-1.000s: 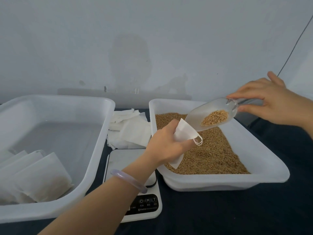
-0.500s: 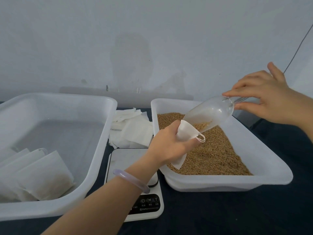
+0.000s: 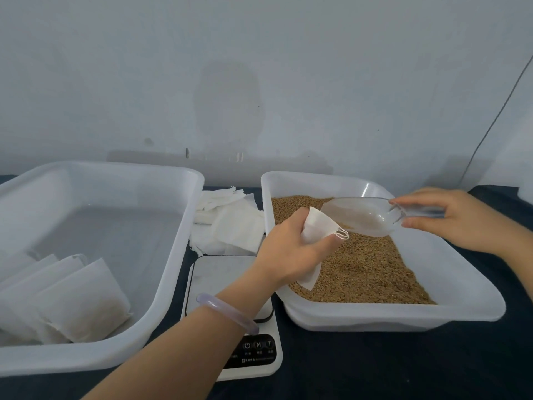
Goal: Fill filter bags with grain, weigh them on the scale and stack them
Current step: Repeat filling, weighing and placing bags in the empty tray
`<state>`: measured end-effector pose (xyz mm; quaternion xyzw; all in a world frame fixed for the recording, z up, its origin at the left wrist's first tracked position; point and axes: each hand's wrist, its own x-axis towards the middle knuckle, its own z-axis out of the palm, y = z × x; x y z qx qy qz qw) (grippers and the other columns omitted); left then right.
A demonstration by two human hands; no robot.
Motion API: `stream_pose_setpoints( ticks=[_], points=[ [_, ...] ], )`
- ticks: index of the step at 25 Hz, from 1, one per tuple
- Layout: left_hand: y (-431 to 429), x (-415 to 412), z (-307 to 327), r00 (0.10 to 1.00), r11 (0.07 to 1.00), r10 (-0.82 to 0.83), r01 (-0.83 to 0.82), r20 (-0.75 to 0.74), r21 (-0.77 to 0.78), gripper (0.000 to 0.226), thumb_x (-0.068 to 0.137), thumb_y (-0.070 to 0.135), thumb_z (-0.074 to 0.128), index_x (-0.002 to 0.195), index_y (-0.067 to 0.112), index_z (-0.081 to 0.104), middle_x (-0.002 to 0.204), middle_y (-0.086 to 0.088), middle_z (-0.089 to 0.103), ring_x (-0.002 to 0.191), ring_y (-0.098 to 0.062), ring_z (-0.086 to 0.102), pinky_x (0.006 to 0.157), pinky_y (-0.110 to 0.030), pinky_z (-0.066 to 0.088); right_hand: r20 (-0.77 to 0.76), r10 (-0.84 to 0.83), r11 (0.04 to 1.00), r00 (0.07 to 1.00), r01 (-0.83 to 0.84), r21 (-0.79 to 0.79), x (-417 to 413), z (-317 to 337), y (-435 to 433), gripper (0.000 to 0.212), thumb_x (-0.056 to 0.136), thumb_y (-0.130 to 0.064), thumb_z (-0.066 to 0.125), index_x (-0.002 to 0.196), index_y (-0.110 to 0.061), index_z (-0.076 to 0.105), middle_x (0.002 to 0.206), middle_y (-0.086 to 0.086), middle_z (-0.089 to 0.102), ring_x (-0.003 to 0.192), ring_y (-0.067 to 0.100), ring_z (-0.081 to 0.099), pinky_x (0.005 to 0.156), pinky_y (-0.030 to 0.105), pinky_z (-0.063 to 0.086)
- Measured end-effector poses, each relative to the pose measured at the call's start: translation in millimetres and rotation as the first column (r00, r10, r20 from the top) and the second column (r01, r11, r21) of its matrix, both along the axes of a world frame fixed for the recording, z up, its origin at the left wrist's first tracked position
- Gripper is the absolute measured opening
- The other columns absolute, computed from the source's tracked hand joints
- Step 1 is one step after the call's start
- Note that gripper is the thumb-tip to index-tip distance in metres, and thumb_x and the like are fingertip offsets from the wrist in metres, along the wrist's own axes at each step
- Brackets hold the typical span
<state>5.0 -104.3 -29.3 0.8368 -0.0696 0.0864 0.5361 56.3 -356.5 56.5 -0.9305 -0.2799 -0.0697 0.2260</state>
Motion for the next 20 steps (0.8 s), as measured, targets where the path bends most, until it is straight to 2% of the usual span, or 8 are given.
stream_pose_setpoints(
  ticks=[2,5,8,10,11,13,17,20],
  points=[
    [0.1,-0.7,0.5,1.0,1.0,0.003,-0.003,0.004,-0.007,0.04,0.071,0.061,0.064,0.093,0.029,0.054,0.086,0.011,0.065,0.084,-0.012,0.064,0.082,-0.042,0.053,-0.012,-0.014,0.999,1.0,0.014,0.029,0.8,-3.9,-2.3,0.034,0.078,-0.027,0.068,0.101,-0.05,0.059,0.105,-0.027,0.06,0.099,-0.017,0.051,0.09,0.021,0.034],
    [-1.0,-1.4,0.8,1.0,1.0,0.006,-0.006,0.009,0.017,0.044,0.07,0.059,0.063,0.099,0.027,0.054,0.09,0.01,0.065,0.088,-0.014,0.063,0.083,-0.042,0.052,0.029,-0.026,0.998,0.999,0.024,0.059,-1.0,-3.0,-4.0,0.035,0.079,-0.023,0.07,0.102,-0.047,0.06,0.107,-0.025,0.06,0.102,-0.006,0.054,0.092,0.024,0.034],
    [-1.6,-0.6,1.0,1.0,0.998,-0.008,0.008,0.0,0.057,0.048,0.071,0.061,0.063,0.102,0.027,0.054,0.093,0.009,0.066,0.091,-0.016,0.063,0.085,-0.042,0.051,0.18,0.02,0.999,0.984,-0.015,-0.03,-6.9,11.0,2.1,0.034,0.074,-0.033,0.065,0.107,-0.042,0.059,0.103,-0.013,0.063,0.101,0.01,0.056,0.094,0.032,0.036],
    [-1.9,-0.2,0.9,1.0,0.997,-0.014,0.013,0.003,0.078,0.048,0.073,0.061,0.065,0.105,0.027,0.054,0.095,0.008,0.066,0.092,-0.016,0.062,0.085,-0.042,0.051,0.324,0.032,0.989,0.946,0.016,-0.145,-7.9,21.5,5.8,0.035,0.075,-0.038,0.06,0.11,-0.038,0.059,0.102,-0.007,0.062,0.104,0.019,0.053,0.108,0.045,0.023],
    [-1.8,-0.3,0.9,1.0,0.997,-0.013,0.013,0.006,0.082,0.05,0.073,0.061,0.066,0.107,0.027,0.054,0.096,0.008,0.066,0.093,-0.015,0.062,0.085,-0.042,0.051,0.385,0.028,0.983,0.922,0.045,-0.179,-7.7,26.1,7.7,0.034,0.077,-0.035,0.061,0.111,-0.036,0.061,0.101,-0.006,0.06,0.106,0.021,0.05,0.11,0.045,0.012],
    [-2.1,-1.4,1.5,1.0,0.997,-0.01,0.009,0.007,0.08,0.057,0.068,0.064,0.063,0.111,0.028,0.054,0.098,0.009,0.066,0.094,-0.014,0.062,0.086,-0.041,0.051,0.468,0.036,0.973,0.883,0.076,-0.219,-7.2,31.9,11.8,0.033,0.078,-0.027,0.067,0.111,-0.031,0.066,0.099,-0.006,0.058,0.108,0.027,0.049,0.11,0.042,0.002],
    [-2.6,-2.2,2.3,1.0,0.997,-0.003,0.002,0.009,0.083,0.062,0.064,0.066,0.059,0.113,0.028,0.055,0.1,0.008,0.066,0.095,-0.016,0.062,0.087,-0.042,0.051,0.49,0.071,0.961,0.869,0.072,-0.268,-9.6,34.7,19.7,0.036,0.078,-0.02,0.072,0.113,-0.029,0.067,0.099,-0.004,0.06,0.111,0.029,0.049,0.111,0.042,-0.003],
    [-2.4,-1.3,1.5,1.0,0.997,-0.007,0.007,0.004,0.074,0.059,0.067,0.064,0.06,0.113,0.027,0.055,0.099,0.007,0.066,0.095,-0.017,0.062,0.086,-0.042,0.051,0.499,0.076,0.962,0.863,0.069,-0.265,-9.9,33.2,19.6,0.032,0.081,-0.027,0.072,0.113,-0.03,0.067,0.099,-0.005,0.06,0.111,0.028,0.049,0.112,0.042,-0.004]
  ],
)
